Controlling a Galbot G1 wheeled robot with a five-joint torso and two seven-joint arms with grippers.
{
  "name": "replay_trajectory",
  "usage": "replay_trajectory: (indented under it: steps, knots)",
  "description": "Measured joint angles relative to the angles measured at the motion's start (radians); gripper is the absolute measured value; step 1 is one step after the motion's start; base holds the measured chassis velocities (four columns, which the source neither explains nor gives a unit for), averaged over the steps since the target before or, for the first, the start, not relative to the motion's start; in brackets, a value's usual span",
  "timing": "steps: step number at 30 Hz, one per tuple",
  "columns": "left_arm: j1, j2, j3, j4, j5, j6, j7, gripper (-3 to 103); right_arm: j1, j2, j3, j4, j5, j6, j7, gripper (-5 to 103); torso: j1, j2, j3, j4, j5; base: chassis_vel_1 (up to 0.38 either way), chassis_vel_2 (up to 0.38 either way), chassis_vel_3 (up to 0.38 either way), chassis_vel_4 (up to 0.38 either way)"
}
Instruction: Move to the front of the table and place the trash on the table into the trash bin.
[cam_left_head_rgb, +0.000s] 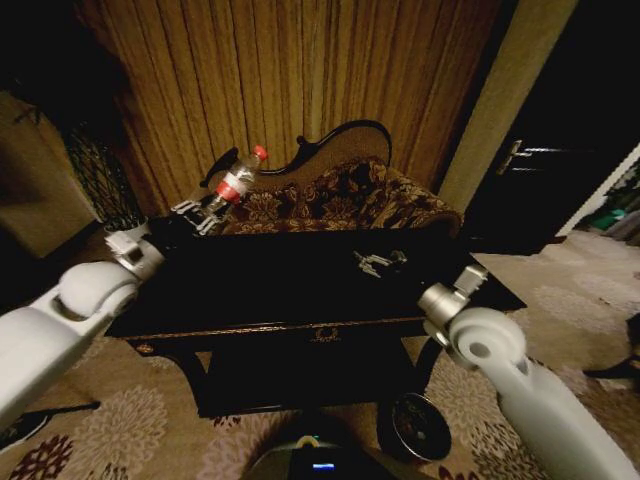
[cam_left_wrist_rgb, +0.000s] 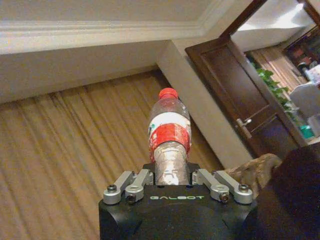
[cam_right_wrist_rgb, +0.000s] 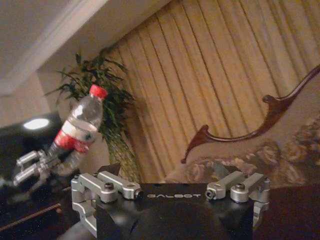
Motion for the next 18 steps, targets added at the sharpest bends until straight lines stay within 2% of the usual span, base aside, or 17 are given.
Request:
replay_trajectory:
  steps: [1, 2, 5, 10, 18]
  knots:
    - [-0.049, -0.016, 0.056, 0.003, 0.006, 0.002, -0.004, 28, 0.054, 0.006, -0.028, -0.032, 0.016, 0.0, -0.004, 100, 0.0, 0.0, 0.0, 0.0001, -0.0002, 0.0, 0.0, 0.0, 0.0]
    - [-0.049, -0.016, 0.056, 0.003, 0.006, 0.002, -0.004, 28, 0.054, 0.006, -0.028, -0.032, 0.016, 0.0, -0.004, 100, 0.0, 0.0, 0.0, 0.0001, -0.0002, 0.0, 0.0, 0.0, 0.0]
    - [-0.168, -0.062, 0.176, 0.021, 0.022, 0.021, -0.012, 28, 0.157, 0.032, -0.088, -0.097, 0.028, 0.003, -0.02, 100, 0.0, 0.0, 0.0, -0.0001, 0.0, 0.0, 0.0, 0.0, 0.0]
    - [-0.242, -0.108, 0.263, 0.026, 0.036, 0.04, -0.023, 28, 0.207, 0.053, -0.127, -0.119, 0.048, 0.003, -0.024, 100, 0.0, 0.0, 0.0, -0.0004, 0.0, 0.0, 0.0, 0.0, 0.0]
    - [-0.269, -0.127, 0.333, -0.006, 0.043, 0.07, -0.039, 28, 0.219, 0.066, -0.139, -0.105, 0.056, 0.0, -0.025, 100, 0.0, 0.0, 0.0, -0.0002, 0.0, 0.0, 0.0, 0.0, 0.0]
